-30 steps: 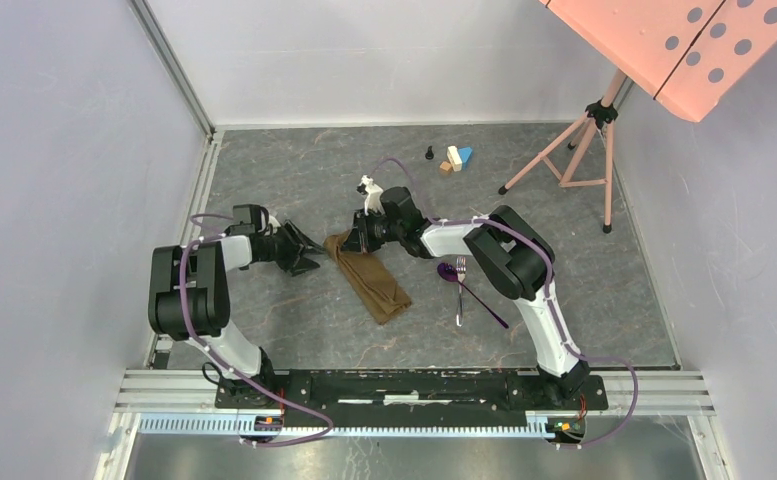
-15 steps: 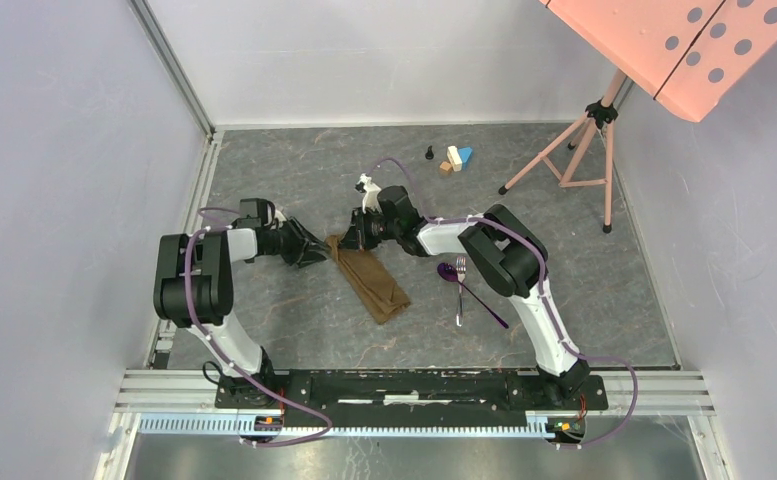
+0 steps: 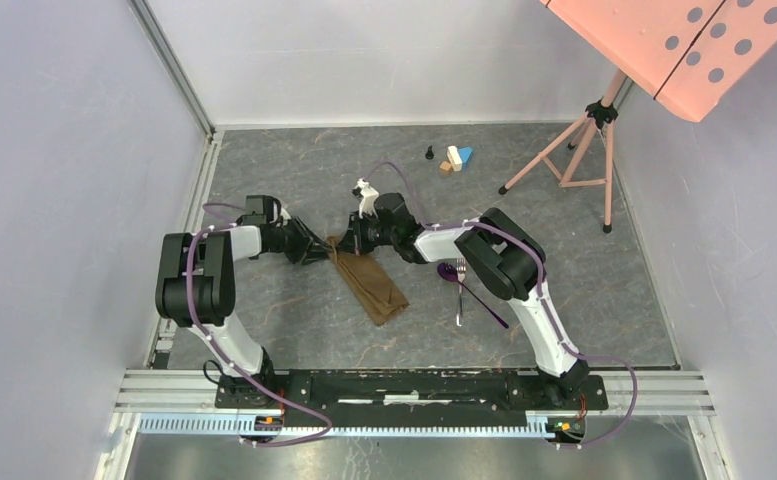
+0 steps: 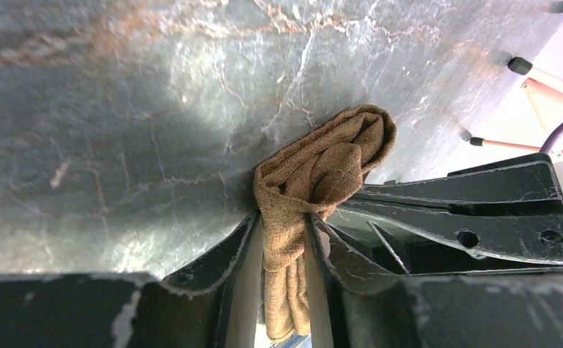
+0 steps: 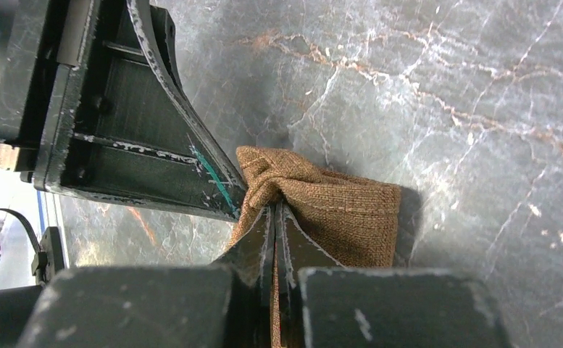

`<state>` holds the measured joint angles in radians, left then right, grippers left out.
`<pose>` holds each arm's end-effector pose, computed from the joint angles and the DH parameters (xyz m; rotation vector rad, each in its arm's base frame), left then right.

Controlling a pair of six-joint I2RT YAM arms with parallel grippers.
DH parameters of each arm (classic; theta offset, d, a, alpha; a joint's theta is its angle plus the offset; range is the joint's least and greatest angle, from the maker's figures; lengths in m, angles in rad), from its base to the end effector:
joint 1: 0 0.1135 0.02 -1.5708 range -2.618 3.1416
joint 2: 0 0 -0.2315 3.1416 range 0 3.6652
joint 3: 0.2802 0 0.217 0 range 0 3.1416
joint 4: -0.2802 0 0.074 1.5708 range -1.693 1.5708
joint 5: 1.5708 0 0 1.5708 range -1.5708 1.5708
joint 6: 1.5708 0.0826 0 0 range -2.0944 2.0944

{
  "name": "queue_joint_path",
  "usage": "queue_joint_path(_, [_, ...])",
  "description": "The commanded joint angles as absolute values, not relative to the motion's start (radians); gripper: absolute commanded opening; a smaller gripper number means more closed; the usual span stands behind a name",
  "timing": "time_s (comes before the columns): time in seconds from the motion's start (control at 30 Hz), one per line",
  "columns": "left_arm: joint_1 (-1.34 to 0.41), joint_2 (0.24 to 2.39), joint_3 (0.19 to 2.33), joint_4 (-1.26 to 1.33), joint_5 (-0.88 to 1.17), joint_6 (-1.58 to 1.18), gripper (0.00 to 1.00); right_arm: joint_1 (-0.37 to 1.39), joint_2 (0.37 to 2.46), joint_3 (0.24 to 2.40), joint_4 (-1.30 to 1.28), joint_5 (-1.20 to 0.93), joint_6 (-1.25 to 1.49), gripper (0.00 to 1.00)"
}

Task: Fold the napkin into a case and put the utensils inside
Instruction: Grasp the top corner of the smaller rectangle folded napkin from the folded napkin.

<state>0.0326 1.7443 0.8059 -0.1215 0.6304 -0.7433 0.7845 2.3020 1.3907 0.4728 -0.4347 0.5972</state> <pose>0.3019 -0.0389 0.0860 -0.8046 2.5736 -1.0654 0.3184 0.3670 0.0946 -0.5134 2.1626 1.2660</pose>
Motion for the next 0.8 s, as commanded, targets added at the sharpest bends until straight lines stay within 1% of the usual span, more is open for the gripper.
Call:
queue_joint_path(0.0, [0.012, 1.637, 0.831, -0.201, 0.560, -0.695, 0.39, 0.799, 2.258, 1.312, 0.483, -0.444, 0.581, 0.00])
queue_joint_path(0.03, [0.013, 1.615, 0.833, -0.238, 0.528, -0.673, 0.45, 0.790, 2.260, 1.307, 0.495, -0.456, 0.590, 0.00])
queue_joint_path(0.07, [0.013, 1.592, 0.838, -0.269, 0.499, -0.644, 0.48, 0.781, 2.263, 1.300, 0.511, -0.467, 0.608, 0.00])
queue_joint_path(0.13, [-0.003, 1.554, 0.857, -0.327, 0.456, -0.605, 0.50, 0.769, 2.265, 1.286, 0.544, -0.479, 0.635, 0.00])
queue_joint_path(0.23, [-0.083, 1.510, 0.915, -0.409, 0.343, -0.549, 0.51, 0.769, 2.269, 1.289, 0.556, -0.486, 0.647, 0.00])
queue_joint_path(0.37, [-0.184, 1.562, 1.022, -0.508, 0.228, -0.509, 0.40, 0.767, 2.273, 1.300, 0.561, -0.494, 0.652, 0.00])
queue_joint_path(0.5, [-0.237, 1.623, 1.095, -0.574, 0.117, -0.476, 0.35, 0.767, 2.272, 1.302, 0.556, -0.494, 0.650, 0.00])
queue_joint_path(0.63, [-0.266, 1.631, 1.110, -0.591, 0.054, -0.455, 0.36, 0.768, 2.278, 1.308, 0.552, -0.492, 0.650, 0.00])
queue_joint_path(0.7, [-0.268, 1.647, 1.116, -0.599, 0.052, -0.449, 0.36, 0.768, 2.281, 1.312, 0.553, -0.492, 0.651, 0.00])
queue_joint_path(0.77, [-0.271, 1.669, 1.118, -0.599, 0.071, -0.448, 0.34, 0.768, 2.284, 1.317, 0.550, -0.491, 0.652, 0.00])
